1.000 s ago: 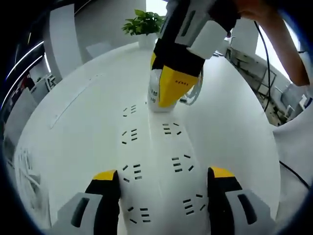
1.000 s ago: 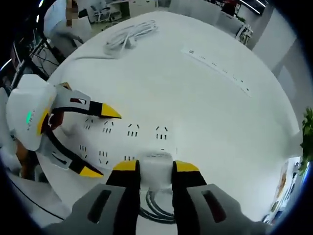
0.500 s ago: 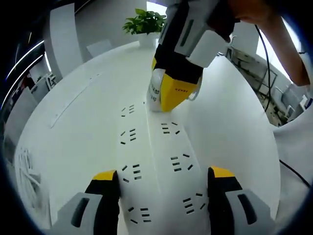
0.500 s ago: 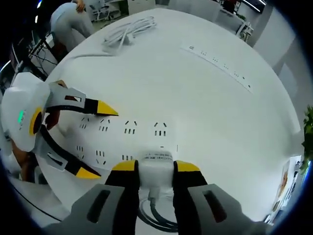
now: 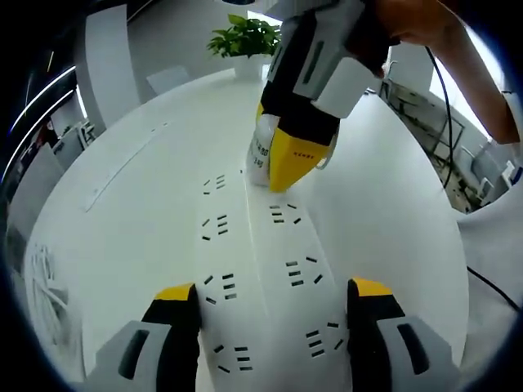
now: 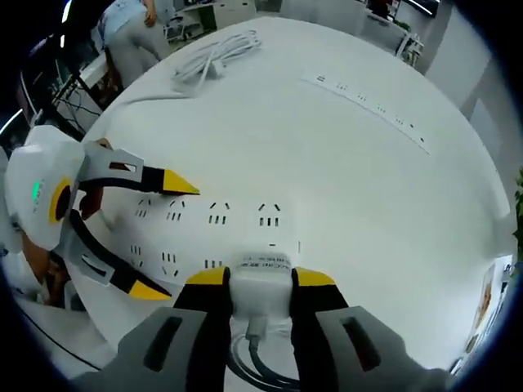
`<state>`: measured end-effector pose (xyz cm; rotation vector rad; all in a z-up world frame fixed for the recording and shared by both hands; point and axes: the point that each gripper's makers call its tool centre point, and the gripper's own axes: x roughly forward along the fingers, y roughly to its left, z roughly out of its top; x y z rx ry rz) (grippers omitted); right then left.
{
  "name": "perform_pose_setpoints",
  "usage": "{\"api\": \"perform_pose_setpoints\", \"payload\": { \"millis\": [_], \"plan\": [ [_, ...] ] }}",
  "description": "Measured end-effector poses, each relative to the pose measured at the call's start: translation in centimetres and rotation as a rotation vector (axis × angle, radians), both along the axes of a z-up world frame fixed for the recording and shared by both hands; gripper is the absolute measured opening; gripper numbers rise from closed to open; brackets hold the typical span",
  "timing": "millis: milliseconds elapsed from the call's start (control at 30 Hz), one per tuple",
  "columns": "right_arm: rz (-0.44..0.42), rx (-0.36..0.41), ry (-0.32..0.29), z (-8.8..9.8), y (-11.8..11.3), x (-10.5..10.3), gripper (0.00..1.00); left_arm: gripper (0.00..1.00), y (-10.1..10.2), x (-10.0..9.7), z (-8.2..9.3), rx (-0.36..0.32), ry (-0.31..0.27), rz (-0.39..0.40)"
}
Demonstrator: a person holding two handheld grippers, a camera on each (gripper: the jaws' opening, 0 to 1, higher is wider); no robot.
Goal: Straighten the power strip on the desk, plug the charger into it
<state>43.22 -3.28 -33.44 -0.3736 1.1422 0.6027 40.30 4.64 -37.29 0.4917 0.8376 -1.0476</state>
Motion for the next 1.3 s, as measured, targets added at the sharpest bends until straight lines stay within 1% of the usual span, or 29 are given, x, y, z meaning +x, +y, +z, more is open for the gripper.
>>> {"api": "perform_pose_setpoints", "payload": {
  "millis": [33, 500, 567, 633, 700, 733, 767, 833, 867, 933, 1000, 1067, 1100, 1133, 1167, 1200, 1233, 1267, 1300],
  "plan": [
    [0.009, -0.002, -0.013, 0.0, 0.1, 0.0, 0.25, 0.74, 0.0, 0.0, 0.0, 0.001, 0.001, 0.003],
    [0.005, 0.064, -0.041, 0.3, 0.2, 0.5, 0.27, 0.74, 0.1, 0.0, 0.1, 0.012, 0.009, 0.011],
    [0.035, 0.096, -0.043, 0.4, 0.4, 0.6, 0.28, 0.74, 0.1, 0.0, 0.1, 0.013, 0.009, 0.013],
    [0.071, 0.122, -0.06, 0.7, 0.4, 0.8, 0.29, 0.74, 0.1, 0.0, 0.1, 0.013, 0.01, 0.015],
    [0.076, 0.133, -0.082, 1.2, 0.2, 0.9, 0.31, 0.74, 0.1, 0.0, 0.1, 0.014, 0.01, 0.017],
    [0.094, 0.13, -0.1, 1.4, 0.1, 1.1, 0.33, 0.74, 0.1, 0.0, 0.1, 0.015, 0.011, 0.017],
    [0.14, 0.122, -0.127, 1.6, 0.0, 1.1, 0.35, 0.74, 0.1, 0.0, 0.1, 0.016, 0.011, 0.018],
    [0.263, 0.111, -0.194, 2.5, -0.1, 1.1, 0.37, 0.74, 0.0, 0.1, 0.1, 0.016, 0.012, 0.022],
    [0.28, 0.105, -0.204, 2.7, -0.2, 1.0, 0.37, 0.74, 0.0, 0.1, 0.1, 0.016, 0.012, 0.024],
    [0.341, 0.08, -0.255, 3.6, -0.6, 1.1, 0.39, 0.74, 0.0, 0.1, 0.1, 0.016, 0.012, 0.024],
    [0.385, 0.054, -0.27, 4.0, -0.9, 0.9, 0.4, 0.74, 0.0, 0.1, 0.1, 0.016, 0.012, 0.024],
    [0.411, 0.052, -0.286, 4.4, -1.1, 0.9, 0.41, 0.74, 0.0, 0.1, 0.1, 0.017, 0.013, 0.026],
    [0.444, 0.045, -0.333, 5.0, -1.1, 1.3, 0.41, 0.74, 0.0, 0.1, 0.1, 0.02, 0.015, 0.029],
    [0.477, 0.039, -0.362, 5.2, -1.4, 2.2, 0.41, 0.74, 0.0, 0.1, 0.1, 0.021, 0.016, 0.03],
    [0.504, 0.034, -0.379, 5.4, -1.5, 2.3, 0.41, 0.74, -0.1, 0.1, 0.1, 0.023, 0.016, 0.031],
    [0.563, 0.025, -0.41, 5.9, -1.3, 2.2, 0.41, 0.74, -0.1, 0.0, 0.2, 0.026, 0.017, 0.031],
    [0.59, 0.015, -0.428, 6.1, -1.3, 2.3, 0.42, 0.74, -0.1, 0.0, 0.2, 0.028, 0.018, 0.032],
    [0.626, -0.004, -0.446, 6.4, -1.4, 2.2, 0.44, 0.74, -0.1, 0.0, 0.2, 0.03, 0.019, 0.032],
    [0.663, -0.034, -0.465, 6.8, -1.5, 2.2, 0.49, 0.74, 0.0, 0.1, 0.1, 0.032, 0.02, 0.031]
  ]
}}
